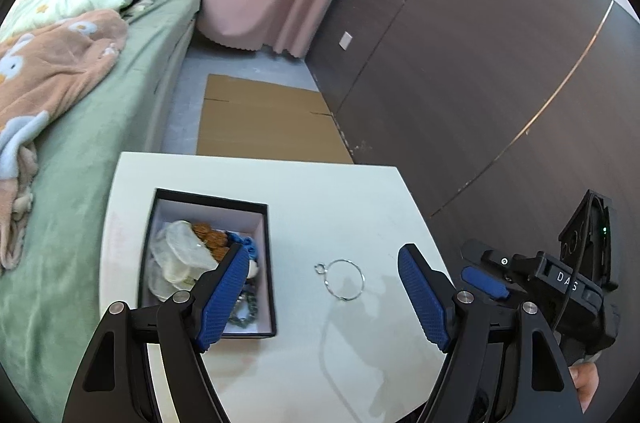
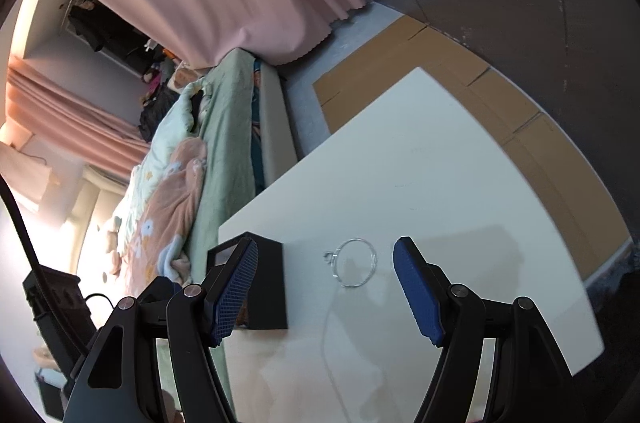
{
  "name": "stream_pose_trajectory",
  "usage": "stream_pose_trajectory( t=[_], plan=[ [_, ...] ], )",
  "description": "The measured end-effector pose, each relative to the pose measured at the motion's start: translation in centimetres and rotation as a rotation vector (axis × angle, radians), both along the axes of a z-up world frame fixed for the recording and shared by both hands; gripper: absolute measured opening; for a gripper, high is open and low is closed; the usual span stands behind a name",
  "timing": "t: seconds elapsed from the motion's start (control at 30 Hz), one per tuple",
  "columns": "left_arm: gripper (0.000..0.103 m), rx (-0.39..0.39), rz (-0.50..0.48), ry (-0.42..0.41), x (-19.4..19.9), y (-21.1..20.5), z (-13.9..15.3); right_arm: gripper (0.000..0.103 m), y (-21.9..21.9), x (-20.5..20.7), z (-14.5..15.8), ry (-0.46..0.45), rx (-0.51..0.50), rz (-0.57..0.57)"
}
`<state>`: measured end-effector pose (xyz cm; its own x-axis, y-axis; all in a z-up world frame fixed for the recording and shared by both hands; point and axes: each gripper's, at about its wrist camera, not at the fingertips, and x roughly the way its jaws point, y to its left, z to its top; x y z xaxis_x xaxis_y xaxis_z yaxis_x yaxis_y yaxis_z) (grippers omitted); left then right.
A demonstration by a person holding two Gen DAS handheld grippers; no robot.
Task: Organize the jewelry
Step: 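Move the left tool to the silver hoop earring on the table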
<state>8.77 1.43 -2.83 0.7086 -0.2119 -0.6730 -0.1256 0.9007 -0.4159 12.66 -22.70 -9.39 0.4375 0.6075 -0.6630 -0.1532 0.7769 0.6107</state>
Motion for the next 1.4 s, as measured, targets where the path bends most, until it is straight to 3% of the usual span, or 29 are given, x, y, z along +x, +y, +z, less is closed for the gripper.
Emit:
stream_pose_trajectory(
  t=[0.2, 0.37, 0.57, 0.63, 0.93, 1.23, 1.4],
  plan=[
    [0.057, 0.014, -0.038, 0.027, 0.6, -1.8, -1.0, 0.071, -1.6, -0.1, -0.5, 0.025, -0.013, -0.025],
    [0.052, 0.038, -0.083, 0.050, 1.2, -4.2, -2.2, 0.071, -2.6, -0.2, -0.7, 0.041, -0.015, -0.046],
    [0.034, 0.066, -0.127, 0.095, 2.1, -7.0, -4.0, 0.071, -3.8, -0.1, -1.1, 0.059, -0.015, -0.074],
    [0.024, 0.058, -0.139, 0.121, 2.4, -7.4, -4.8, 0.071, -4.1, 0.0, -1.2, 0.064, -0.014, -0.082],
    [0.023, -0.039, -0.129, 0.248, 4.1, -7.6, -8.2, 0.071, -5.1, 0.3, -1.2, 0.076, 0.005, -0.105],
    [0.023, -0.020, -0.067, 0.309, 5.7, -8.0, -10.3, 0.071, -5.8, 1.3, -1.9, 0.112, 0.014, -0.114],
    [0.023, -0.019, -0.056, 0.294, 6.4, -8.1, -10.6, 0.071, -5.6, 1.5, -2.3, 0.130, 0.019, -0.111]
  ],
)
